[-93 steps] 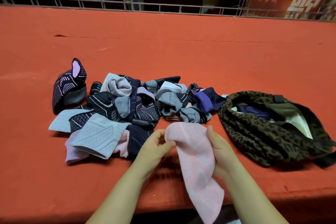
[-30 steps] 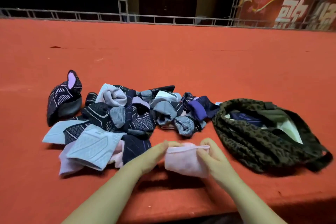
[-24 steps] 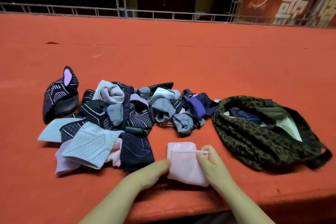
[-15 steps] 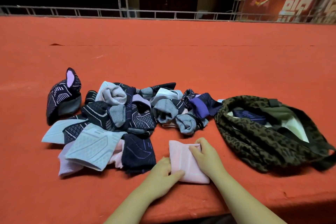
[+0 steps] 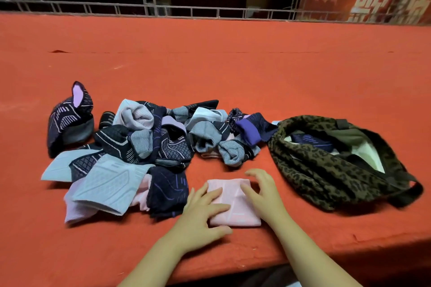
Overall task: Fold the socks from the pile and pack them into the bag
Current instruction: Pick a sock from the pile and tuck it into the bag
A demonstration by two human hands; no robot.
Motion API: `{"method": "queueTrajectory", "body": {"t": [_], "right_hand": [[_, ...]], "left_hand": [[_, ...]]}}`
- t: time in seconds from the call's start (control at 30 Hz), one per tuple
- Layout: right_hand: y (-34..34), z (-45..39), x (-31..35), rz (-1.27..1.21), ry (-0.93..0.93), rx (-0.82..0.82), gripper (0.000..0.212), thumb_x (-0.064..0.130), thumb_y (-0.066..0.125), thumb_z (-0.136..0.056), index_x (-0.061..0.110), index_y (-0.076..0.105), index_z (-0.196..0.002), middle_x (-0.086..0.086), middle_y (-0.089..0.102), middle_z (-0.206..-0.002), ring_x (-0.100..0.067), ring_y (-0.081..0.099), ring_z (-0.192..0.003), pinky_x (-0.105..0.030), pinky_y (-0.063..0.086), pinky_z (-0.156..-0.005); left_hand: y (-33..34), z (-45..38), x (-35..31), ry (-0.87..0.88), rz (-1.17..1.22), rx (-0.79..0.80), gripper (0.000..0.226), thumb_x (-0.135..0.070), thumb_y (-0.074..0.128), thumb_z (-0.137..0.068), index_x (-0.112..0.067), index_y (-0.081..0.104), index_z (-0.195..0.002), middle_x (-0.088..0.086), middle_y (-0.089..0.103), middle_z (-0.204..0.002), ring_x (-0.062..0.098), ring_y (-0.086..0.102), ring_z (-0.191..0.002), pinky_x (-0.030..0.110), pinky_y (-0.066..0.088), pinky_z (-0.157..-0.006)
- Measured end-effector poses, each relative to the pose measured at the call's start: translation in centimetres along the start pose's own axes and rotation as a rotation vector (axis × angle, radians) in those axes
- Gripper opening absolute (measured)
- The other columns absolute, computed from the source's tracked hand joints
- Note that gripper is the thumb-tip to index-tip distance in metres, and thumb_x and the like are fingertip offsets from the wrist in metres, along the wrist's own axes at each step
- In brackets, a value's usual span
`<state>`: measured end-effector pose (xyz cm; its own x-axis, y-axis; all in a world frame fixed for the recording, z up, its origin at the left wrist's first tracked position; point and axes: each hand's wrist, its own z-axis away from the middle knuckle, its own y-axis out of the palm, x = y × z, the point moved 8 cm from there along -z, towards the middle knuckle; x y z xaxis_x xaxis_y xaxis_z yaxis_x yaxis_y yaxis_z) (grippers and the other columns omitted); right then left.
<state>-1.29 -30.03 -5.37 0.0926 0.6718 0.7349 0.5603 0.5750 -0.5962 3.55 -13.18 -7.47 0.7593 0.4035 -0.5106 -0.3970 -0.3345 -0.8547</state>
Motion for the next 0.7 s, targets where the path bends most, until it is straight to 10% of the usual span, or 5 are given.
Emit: {"method": "queueTrajectory", "body": {"t": [0.2, 0.57, 0.7], "right_hand": [[0.5, 4.5, -0.3, 0.218, -0.173, 0.424, 0.057, 0.07, 0.053, -0.066, 0.042, 0.061, -0.115, 0.033, 0.042, -0.128, 0.006, 0.018, -0.135, -0.026, 0.006, -0.115], [0.1, 4.1, 0.2, 0.302, -0.226, 0.449, 0.052, 0.06, 0.041, -0.079, 0.035, 0.064, -0.118, 0.025, 0.047, -0.136, 0.007, 0.014, -0.136, -0.031, 0.001, -0.116], [0.0, 3.8, 0.3, 0.182, -0.164, 0.357, 0.041, 0.044, 0.043, -0.084, 0.023, 0.067, -0.11, 0.012, 0.059, -0.128, 0.008, 0.03, -0.129, -0.026, 0.008, -0.118]], "left_hand": [[0.7, -0.9, 0.4, 0.021, -0.105, 0.224, 0.112, -0.093, 0.026, -0.046, -0.039, 0.03, -0.143, -0.021, 0.011, -0.152, 0.0, -0.012, -0.138, 0.044, -0.019, -0.112], [0.5, -1.6, 1.1, 0.027, 0.109, 0.187, 0.109, -0.097, 0.027, -0.048, -0.038, 0.039, -0.137, -0.026, 0.014, -0.145, -0.008, -0.008, -0.136, 0.031, -0.013, -0.115], [0.3, -0.9, 0.1, -0.003, 0.123, 0.166, 0.087, -0.075, 0.062, -0.06, -0.037, 0.042, -0.136, -0.026, 0.021, -0.144, -0.01, -0.001, -0.136, 0.025, -0.011, -0.114]]}}
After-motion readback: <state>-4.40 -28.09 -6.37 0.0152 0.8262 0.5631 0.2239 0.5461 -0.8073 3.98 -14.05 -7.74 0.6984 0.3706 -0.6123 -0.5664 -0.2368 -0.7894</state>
